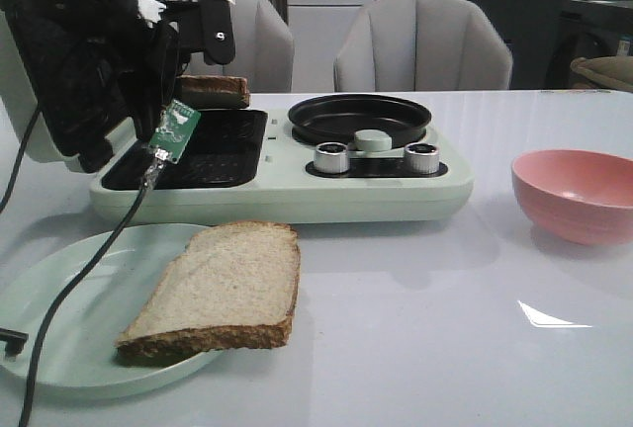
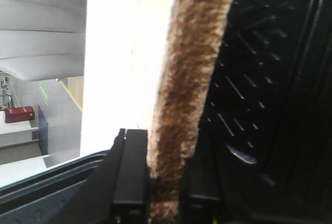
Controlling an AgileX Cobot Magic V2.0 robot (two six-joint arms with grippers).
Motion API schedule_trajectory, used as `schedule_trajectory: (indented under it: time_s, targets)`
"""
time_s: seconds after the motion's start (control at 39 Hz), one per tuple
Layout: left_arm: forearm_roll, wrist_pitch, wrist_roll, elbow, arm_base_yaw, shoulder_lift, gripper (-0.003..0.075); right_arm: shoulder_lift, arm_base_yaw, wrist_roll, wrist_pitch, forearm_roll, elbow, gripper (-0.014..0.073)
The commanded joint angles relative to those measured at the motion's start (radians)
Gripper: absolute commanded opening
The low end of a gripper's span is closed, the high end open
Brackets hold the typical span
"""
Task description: Make breakfast with bread and shrimp
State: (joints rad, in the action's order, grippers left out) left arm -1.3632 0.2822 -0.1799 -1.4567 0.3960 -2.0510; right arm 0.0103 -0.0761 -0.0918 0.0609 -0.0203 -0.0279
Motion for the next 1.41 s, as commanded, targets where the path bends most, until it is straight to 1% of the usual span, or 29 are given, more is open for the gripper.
schedule_trajectory:
  time_s: [0.0,0.05,0.13,0.2,0.26,0.31,0.46,0.64,0.72,1.0,1.13,1.18,1.26,1.38]
  targets:
    - [0.020,0.000,-0.020,-0.015,-0.003,0.059,0.0203,0.021,0.007,0.001,-0.082,-0.008,0.018,0.0153]
    - [0.035,-0.003,-0.020,-0.015,-0.003,0.059,0.0259,0.021,0.007,0.001,-0.082,-0.008,0.018,0.0153]
    - [0.069,-0.001,-0.020,-0.013,0.004,0.059,0.0379,0.021,0.007,0.001,-0.082,-0.008,0.018,0.0153]
    - [0.108,0.009,-0.020,-0.012,0.014,0.065,0.0520,0.021,0.007,0.001,-0.082,-0.008,0.018,0.0153]
    - [0.128,0.019,-0.020,-0.012,0.020,0.071,0.0589,0.021,0.007,0.001,-0.082,-0.008,0.018,0.0153]
    - [0.149,0.027,-0.020,-0.012,0.026,0.078,0.0618,0.021,0.007,0.001,-0.082,-0.008,0.018,0.0153]
    - [0.286,0.074,-0.020,-0.010,0.048,0.126,0.0617,0.021,0.007,0.001,-0.082,-0.008,0.018,0.0153]
    - [0.455,0.187,-0.016,-0.010,0.073,0.200,0.0617,0.021,0.007,0.001,-0.082,-0.008,0.018,0.0153]
    - [0.516,0.215,-0.015,-0.010,0.083,0.238,0.0617,0.021,0.007,0.001,-0.082,-0.008,0.018,0.0153]
    - [0.715,0.251,-0.015,-0.010,0.139,0.439,0.0617,0.021,0.007,0.001,-0.082,-0.008,0.018,0.0153]
    - [0.895,0.253,-0.014,-0.006,0.150,0.540,0.0617,0.021,0.007,0.001,-0.082,-0.008,0.018,0.0153]
    - [0.957,0.253,0.008,0.007,0.153,0.580,0.0617,0.021,0.007,0.001,-0.082,-0.008,0.018,0.0153]
    - [1.072,0.253,0.108,0.042,0.153,0.637,0.0617,0.021,0.007,0.001,-0.082,-0.008,0.018,0.0153]
    - [1.255,0.253,0.229,0.132,0.147,0.733,0.0617,0.021,0.007,0.001,-0.082,-0.008,0.018,0.0153]
